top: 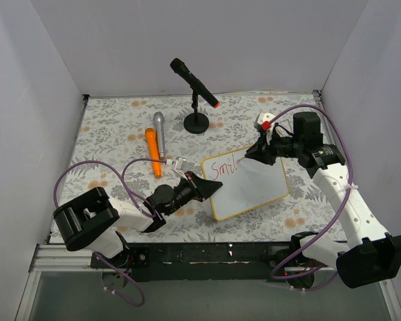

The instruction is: Write a sentence on the whiteboard

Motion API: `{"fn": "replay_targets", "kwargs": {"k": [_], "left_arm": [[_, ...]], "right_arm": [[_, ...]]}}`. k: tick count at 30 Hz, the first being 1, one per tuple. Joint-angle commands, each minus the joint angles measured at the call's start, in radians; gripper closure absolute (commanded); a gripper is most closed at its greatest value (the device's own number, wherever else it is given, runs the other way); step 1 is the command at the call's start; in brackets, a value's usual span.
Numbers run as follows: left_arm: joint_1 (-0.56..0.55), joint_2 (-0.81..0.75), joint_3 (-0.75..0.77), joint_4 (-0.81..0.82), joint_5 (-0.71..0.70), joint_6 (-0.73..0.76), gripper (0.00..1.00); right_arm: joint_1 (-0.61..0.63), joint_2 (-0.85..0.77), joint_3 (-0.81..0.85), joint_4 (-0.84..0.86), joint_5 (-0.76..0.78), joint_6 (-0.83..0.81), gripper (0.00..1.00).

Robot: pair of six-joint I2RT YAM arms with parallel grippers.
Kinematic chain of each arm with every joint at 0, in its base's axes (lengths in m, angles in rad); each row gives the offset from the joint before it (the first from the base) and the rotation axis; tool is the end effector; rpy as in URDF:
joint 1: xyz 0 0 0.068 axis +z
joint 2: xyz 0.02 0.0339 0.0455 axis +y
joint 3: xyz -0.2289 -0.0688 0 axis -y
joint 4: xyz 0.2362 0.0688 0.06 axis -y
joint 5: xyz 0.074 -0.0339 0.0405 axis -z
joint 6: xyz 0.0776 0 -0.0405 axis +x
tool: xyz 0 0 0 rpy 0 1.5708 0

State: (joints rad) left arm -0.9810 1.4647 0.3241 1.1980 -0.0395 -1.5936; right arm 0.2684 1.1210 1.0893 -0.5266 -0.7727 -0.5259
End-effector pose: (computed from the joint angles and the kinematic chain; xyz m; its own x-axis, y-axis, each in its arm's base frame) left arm 0.1695 -0.2477 0.1602 -0.8090 -0.5873 0.0250 0.0135 -0.0611 -0.9980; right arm 0.2444 0.1234 0.3035 -0.0599 -0.3893 -0.9192 -0.9144 0.3908 -0.1059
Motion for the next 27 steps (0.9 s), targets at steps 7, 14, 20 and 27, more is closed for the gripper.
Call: {"fn": "replay_targets", "kwargs": {"k": [7, 14, 20, 27], "left_arm": [[-0.004, -0.033, 0.020, 0.523, 0.015, -0.014, 1.00], [-0.004, -0.033, 0.018, 0.525, 0.015, -0.014, 1.00], [-0.004, -0.043, 0.015, 0.522, 0.013, -0.009, 1.00], [-0.004, -0.044, 0.016, 0.522, 0.012, -0.008, 1.00]], "right_arm": [[-0.005, -0.007, 0.009, -0.009, -0.056, -0.016, 0.99], [-0.003, -0.023, -0.008, -0.053, -0.054, -0.043, 0.99], [-0.005, -0.043, -0.031, -0.078, -0.036, -0.055, 0.99], [-0.003, -0.055, -0.031, -0.085, 0.019, -0.066, 0.99]]}}
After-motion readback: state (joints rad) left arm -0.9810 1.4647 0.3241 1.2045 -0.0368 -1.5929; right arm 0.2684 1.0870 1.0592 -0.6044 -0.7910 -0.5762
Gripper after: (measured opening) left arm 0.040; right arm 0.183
